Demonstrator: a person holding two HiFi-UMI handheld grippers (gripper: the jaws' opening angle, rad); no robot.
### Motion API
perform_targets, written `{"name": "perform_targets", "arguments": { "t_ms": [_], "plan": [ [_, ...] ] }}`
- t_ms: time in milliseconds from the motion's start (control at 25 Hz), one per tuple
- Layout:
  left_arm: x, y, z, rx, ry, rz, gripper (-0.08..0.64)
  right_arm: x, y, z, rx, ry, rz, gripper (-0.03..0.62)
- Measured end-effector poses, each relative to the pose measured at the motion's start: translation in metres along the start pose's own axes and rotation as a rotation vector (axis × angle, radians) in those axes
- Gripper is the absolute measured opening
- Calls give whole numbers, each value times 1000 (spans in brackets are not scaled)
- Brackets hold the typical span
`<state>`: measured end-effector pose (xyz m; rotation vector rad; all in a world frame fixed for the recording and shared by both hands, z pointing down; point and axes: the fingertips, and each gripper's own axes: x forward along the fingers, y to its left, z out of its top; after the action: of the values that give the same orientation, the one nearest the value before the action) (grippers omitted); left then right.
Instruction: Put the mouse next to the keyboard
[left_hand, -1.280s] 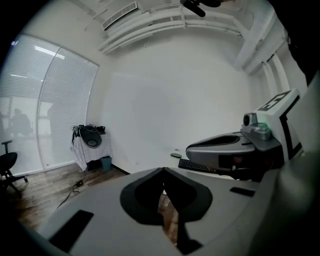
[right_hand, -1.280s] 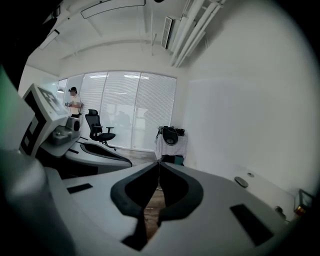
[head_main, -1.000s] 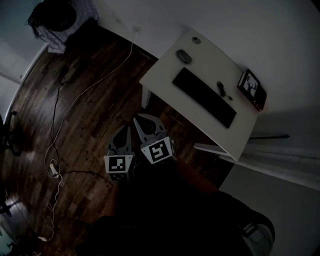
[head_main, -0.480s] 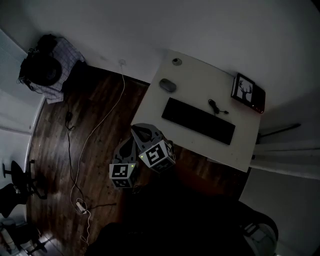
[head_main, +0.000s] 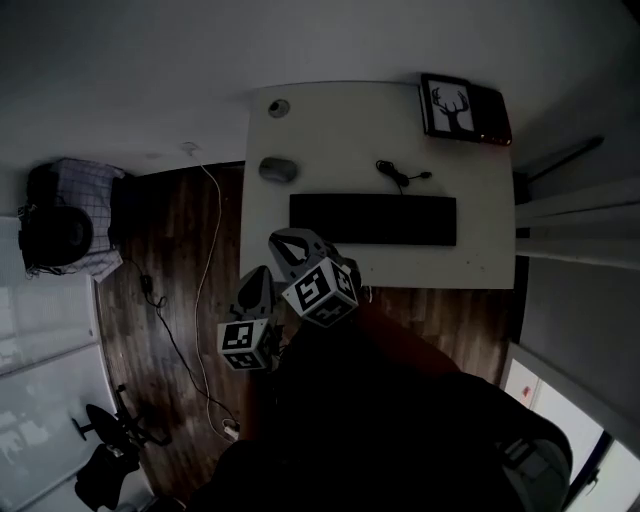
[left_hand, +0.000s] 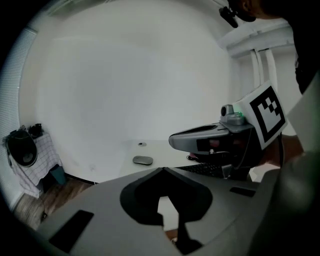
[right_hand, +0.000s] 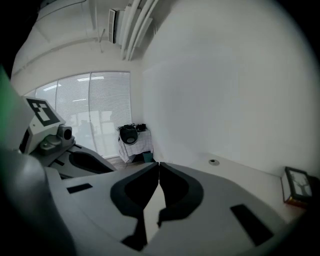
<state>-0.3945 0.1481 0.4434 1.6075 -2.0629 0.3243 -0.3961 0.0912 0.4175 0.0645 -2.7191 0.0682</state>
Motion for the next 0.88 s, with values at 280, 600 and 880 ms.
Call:
{"name": "perform_targets", "arguments": {
  "t_ms": [280,600,880],
  "plan": [
    [66,26,26,216,87,-101,3,17,-56,-30,62,65,-103,21],
    [154,65,38,576,255,-346,3,61,-101,-49,32,242,-160,21],
    [216,102,19,737,416,-526,5,106,-124,-77,63,428,-201,84]
  ]
}}
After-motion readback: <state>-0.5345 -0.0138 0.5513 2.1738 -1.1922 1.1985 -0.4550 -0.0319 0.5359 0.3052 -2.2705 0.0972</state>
